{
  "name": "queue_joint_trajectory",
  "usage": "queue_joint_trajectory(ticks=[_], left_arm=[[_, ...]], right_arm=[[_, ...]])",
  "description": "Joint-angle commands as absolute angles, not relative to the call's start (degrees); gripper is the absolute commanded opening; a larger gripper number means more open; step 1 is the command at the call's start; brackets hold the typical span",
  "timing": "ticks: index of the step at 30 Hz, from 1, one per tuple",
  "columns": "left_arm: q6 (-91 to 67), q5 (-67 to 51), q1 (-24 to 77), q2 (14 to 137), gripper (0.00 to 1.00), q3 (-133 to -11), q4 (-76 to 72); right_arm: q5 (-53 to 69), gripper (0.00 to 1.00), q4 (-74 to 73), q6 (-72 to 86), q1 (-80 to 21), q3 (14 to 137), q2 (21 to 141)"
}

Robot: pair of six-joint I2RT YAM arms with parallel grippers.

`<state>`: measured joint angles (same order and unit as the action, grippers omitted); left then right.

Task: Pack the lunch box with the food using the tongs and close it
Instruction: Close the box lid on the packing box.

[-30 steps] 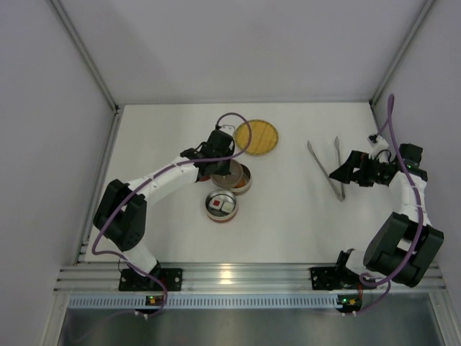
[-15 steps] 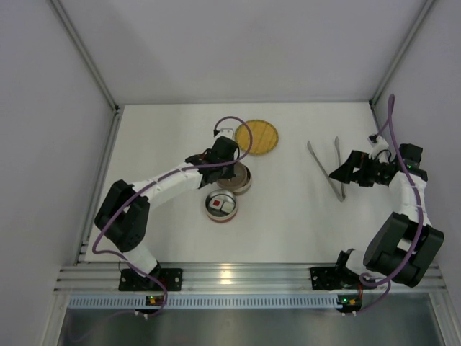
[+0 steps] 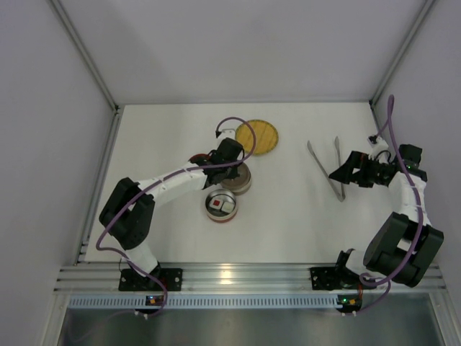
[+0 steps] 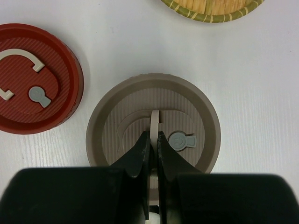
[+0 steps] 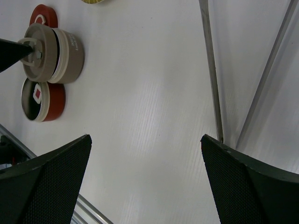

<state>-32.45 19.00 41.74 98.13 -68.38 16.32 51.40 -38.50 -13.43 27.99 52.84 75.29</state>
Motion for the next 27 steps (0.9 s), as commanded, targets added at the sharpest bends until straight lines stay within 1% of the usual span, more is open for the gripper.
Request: queue_joint_trajectory(ticks=[1, 27], left_arm=[[-34.4, 20.1, 42.0, 98.3, 0.0, -69.9, 13.3], [-33.6, 20.7, 43.1, 101.1, 0.0, -71.8, 12.8]], right_arm=[[51.8, 1.0, -35.1, -13.5, 28.8, 52.6, 74.6], [51.8, 0.99, -35.1, -13.5, 28.8, 52.6, 75.2]])
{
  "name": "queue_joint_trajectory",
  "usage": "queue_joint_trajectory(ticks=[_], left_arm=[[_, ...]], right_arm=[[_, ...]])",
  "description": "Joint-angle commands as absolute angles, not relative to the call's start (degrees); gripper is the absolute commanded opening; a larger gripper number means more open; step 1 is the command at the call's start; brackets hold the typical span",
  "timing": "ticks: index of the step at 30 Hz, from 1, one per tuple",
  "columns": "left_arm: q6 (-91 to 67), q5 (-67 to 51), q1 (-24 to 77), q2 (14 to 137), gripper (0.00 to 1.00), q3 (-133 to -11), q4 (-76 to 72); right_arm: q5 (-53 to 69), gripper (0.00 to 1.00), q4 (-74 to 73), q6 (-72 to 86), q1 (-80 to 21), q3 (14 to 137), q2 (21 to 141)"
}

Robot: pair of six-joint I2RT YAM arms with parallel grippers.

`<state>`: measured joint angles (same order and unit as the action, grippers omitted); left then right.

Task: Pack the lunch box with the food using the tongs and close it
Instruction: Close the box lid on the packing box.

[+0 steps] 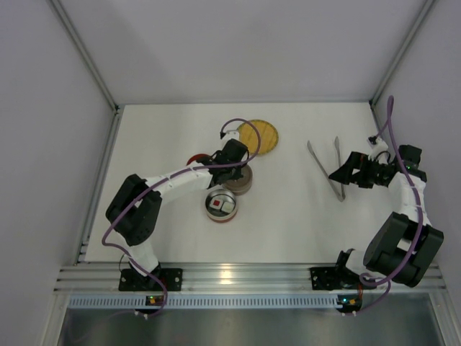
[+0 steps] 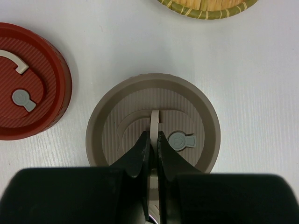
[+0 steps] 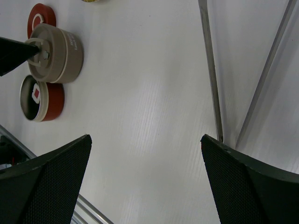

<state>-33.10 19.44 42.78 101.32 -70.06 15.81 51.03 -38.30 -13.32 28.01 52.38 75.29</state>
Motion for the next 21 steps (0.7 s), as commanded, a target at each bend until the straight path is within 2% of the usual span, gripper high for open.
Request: queue_joint_trajectory(ticks=[1, 5, 10, 15, 17, 18, 21], left_arm=[[-33.5, 20.5, 43.1, 101.2, 0.0, -71.6, 12.7], [-30.2, 16.9, 43.1, 102.0, 0.0, -70.8, 11.1], [-14.4, 5.1, 43.0, 103.5, 0.0, -69.4, 11.3], [3.6, -17.0, 40.1, 100.6, 0.0, -63.0, 9.1], [12.8, -22.3, 39.8, 100.7, 0.0, -63.3, 11.7], [16.4, -28.8, 39.6, 101.4, 0.0, -64.2, 13.4], [30.5, -39.1, 39.2, 106.4, 0.0, -69.9, 25.4]], right_arm=[[51.9, 0.99, -35.2, -13.5, 28.8, 52.6, 75.1], [51.8, 0.99, -35.2, -13.8, 28.8, 52.6, 75.2], [51.8, 0.99, -35.8, -14.6, 28.8, 52.7, 75.4], [52.2, 0.99, -35.9, -14.8, 28.8, 52.9, 75.8], [52.2, 0.99, -35.9, -14.9, 28.8, 53.0, 75.8], [52.1, 0.99, -35.9, -14.9, 28.8, 53.0, 75.8], [52.2, 0.99, -36.0, -15.0, 28.8, 53.1, 75.8]])
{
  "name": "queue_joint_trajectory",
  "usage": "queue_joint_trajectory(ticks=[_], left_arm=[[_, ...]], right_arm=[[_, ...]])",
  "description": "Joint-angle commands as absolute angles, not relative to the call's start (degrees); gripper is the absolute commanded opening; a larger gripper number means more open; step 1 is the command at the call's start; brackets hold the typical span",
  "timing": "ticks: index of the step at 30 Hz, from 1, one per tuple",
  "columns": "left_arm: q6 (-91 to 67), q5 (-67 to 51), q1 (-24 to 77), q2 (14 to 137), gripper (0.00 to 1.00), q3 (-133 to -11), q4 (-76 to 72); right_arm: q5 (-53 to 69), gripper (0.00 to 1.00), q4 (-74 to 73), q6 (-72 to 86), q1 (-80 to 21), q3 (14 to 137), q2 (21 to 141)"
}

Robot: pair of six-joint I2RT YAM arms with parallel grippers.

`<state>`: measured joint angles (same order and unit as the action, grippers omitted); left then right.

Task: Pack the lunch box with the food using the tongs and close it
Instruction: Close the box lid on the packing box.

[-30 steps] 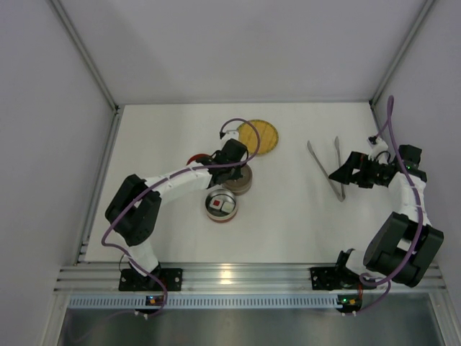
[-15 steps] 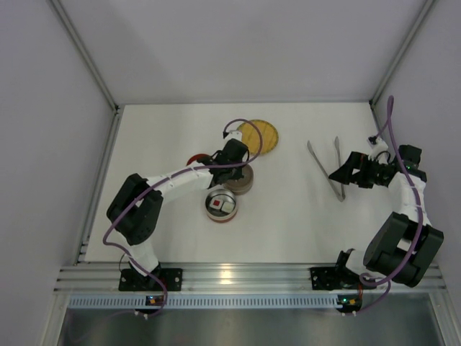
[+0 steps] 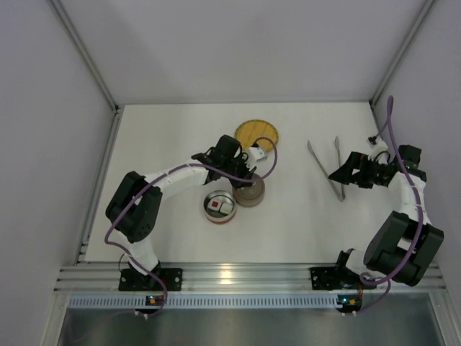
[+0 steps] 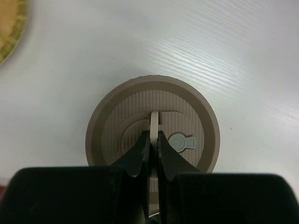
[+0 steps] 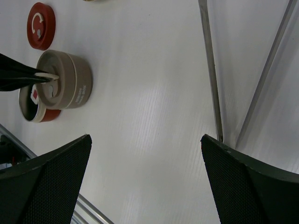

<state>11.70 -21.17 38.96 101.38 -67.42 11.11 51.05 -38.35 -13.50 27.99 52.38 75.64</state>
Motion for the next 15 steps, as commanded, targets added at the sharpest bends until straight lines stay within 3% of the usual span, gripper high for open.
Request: queue_joint_trajectory(ticks=[1, 5, 15], left_arm=[[33.7, -41.2, 39.3, 107.9, 0.0, -71.9, 28.6], [44.7, -50.3, 40.0, 113.9, 0.0, -81.8, 42.3], [64.1, -45.3, 45.8, 110.5, 0.0, -81.6, 57.4]], right_arm=[[52.2, 0.99, -35.9, -15.0, 28.8, 53.1, 75.8], [51.9, 0.99, -36.2, -15.1, 28.8, 53.1, 75.8], [51.8, 0.99, -36.5, -15.1, 28.8, 53.1, 75.2]])
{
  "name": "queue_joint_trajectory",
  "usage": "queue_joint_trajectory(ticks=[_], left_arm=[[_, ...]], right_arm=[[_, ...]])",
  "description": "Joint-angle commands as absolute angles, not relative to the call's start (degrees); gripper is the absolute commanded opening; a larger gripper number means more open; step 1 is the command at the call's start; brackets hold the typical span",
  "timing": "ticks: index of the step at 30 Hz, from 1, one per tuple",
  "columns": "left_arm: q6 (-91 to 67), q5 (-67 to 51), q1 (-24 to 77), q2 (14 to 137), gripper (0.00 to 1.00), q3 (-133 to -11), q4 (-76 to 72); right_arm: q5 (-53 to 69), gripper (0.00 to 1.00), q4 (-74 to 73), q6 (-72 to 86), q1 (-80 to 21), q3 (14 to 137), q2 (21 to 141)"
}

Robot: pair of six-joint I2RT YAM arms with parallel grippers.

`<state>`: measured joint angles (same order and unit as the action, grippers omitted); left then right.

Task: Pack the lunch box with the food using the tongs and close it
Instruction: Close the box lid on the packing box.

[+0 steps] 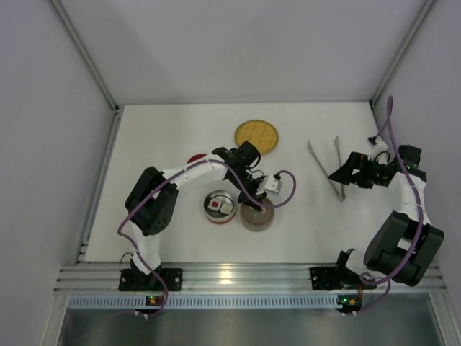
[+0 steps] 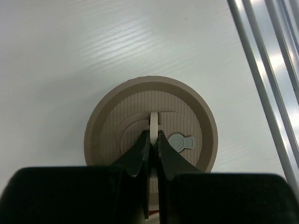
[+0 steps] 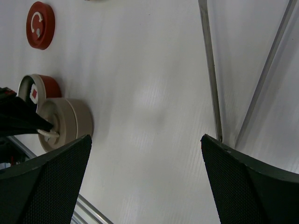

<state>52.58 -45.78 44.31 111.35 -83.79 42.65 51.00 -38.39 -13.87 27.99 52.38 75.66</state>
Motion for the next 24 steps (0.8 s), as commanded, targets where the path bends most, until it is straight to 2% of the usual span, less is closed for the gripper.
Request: queue_joint_trajectory(ticks=[1, 5, 11, 17, 24], left_arm=[[65.5, -45.1, 45.9, 109.4, 0.0, -80.3, 57.8], [71.5, -43.6, 46.2, 102.2, 0.0, -71.5, 59.0], [78.1, -42.7, 46.4, 97.6, 0.0, -65.3, 65.2], [80.0, -38.5, 46.4, 93.6, 0.0, -61.2, 65.3], [84.6, -37.3, 46.4, 91.7, 0.09, -60.7, 69.0]], right_arm=[[51.9, 0.99, -36.5, -14.9, 28.8, 53.0, 75.2], [52.3, 0.99, -36.4, -14.7, 28.8, 53.0, 75.3], [52.6, 0.99, -36.5, -14.6, 28.8, 53.0, 75.2], [52.8, 0.99, -36.7, -14.8, 28.8, 52.9, 74.5], [53.0, 0.99, -36.9, -14.9, 28.8, 52.9, 74.3]])
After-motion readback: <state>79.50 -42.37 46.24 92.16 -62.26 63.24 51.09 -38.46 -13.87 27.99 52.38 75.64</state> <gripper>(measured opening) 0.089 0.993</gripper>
